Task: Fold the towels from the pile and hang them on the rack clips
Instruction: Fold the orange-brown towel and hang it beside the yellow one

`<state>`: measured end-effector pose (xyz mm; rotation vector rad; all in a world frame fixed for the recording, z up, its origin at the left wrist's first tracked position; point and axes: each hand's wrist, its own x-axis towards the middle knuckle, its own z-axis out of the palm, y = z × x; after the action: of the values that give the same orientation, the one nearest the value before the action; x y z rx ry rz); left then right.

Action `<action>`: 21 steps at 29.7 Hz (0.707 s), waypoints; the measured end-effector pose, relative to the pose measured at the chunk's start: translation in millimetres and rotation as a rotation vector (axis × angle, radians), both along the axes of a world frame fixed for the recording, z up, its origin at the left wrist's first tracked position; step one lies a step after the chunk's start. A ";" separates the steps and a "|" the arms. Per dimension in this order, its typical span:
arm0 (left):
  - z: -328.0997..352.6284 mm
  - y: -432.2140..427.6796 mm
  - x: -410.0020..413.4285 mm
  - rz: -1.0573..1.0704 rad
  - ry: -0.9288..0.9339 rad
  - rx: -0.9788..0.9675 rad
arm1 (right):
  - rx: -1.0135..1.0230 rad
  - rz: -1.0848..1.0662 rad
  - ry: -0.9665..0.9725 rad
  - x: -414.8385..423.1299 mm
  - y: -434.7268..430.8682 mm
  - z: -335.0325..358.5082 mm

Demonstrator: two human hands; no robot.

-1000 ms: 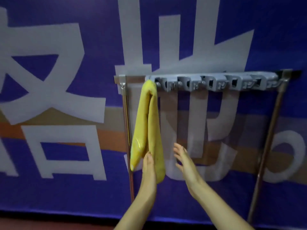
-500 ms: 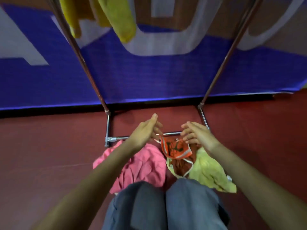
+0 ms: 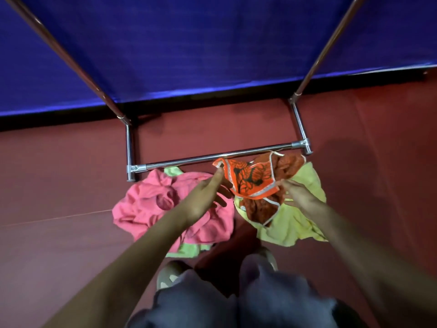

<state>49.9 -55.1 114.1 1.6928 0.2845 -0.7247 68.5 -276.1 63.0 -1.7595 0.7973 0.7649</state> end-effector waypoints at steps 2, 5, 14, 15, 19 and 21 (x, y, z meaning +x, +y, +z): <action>-10.3 5.8 -1.2 0.047 -0.042 0.030 | -0.003 0.019 0.041 5.9 2.2 -16.3; -21.9 11.1 -4.6 0.105 -0.141 0.071 | -0.014 0.042 0.073 12.3 6.5 -35.4; -36.8 1.9 -11.8 0.055 -0.093 0.069 | 0.018 0.022 -0.063 10.3 34.1 -42.2; -35.6 0.8 -11.3 0.041 -0.087 0.077 | 0.059 0.008 -0.112 9.3 39.7 -34.9; -21.6 -1.3 -11.0 -0.126 -0.287 0.246 | 0.376 -0.094 -0.187 8.4 58.6 22.0; -13.6 0.0 -10.2 -0.207 -0.408 0.302 | 0.547 -0.119 -0.198 9.7 63.8 50.4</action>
<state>39.7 -55.1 100.5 2.1343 -0.0742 -0.4840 78.2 -212.3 113.4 -1.2603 0.4928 0.6413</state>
